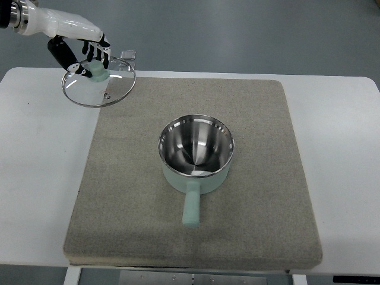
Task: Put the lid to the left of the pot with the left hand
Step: 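Lower the lid onto the pad beside the pot, nearer the left arm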
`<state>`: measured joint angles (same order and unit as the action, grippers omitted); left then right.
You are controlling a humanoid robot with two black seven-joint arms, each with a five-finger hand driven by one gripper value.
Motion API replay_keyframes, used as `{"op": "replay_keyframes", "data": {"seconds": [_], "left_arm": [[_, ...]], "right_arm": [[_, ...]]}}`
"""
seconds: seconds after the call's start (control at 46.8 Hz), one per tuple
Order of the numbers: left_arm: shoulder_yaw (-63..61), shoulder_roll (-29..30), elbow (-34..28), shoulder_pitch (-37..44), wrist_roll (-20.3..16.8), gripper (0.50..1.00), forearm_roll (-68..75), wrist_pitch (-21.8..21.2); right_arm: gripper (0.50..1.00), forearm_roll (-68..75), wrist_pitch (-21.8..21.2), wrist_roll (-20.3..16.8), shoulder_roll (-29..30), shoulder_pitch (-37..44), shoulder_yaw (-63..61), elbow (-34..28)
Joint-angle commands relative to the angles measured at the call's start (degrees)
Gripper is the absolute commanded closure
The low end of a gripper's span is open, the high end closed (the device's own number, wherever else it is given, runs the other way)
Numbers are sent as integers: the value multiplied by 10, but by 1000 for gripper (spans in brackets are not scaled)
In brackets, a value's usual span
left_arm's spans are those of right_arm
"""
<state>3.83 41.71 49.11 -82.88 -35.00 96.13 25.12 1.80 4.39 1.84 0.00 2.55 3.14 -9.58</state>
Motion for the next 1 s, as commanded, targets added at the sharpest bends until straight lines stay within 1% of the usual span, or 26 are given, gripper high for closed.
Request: {"op": "replay_keyframes", "data": {"seconds": [0.0,0.128,0.214,0.363,0.448,0.619,0.876,0.982], "left_arm": [[-1,0,-1,18,0,1000,4,-3],[0,-9,-2,36,0,1000,5,-12],[-1,-31,-7,54,0,1000,7,-24],[-1,-79,-62,78,0,1000,5,-34],[0,-95,-77,95,0,1000,5,-36],[2,-103,-80,102,0,1000,4,-61],[0,-106,-89,104,0,1000,1,-75],[1,-107,-93,112,0,1000,1,-89]], "right_arm": [[579,0,0,0,0,0,0,0],[579,0,0,0,0,0,-1,0],[577,0,0,0,0,0,0,0],[579,0,0,0,0,0,0,0],[579,0,0,0,0,0,0,0],[579,0,0,0,0,0,0,0],[579,0,0,0,0,0,-1,0],[579,0,0,0,0,0,-1,0]]}}
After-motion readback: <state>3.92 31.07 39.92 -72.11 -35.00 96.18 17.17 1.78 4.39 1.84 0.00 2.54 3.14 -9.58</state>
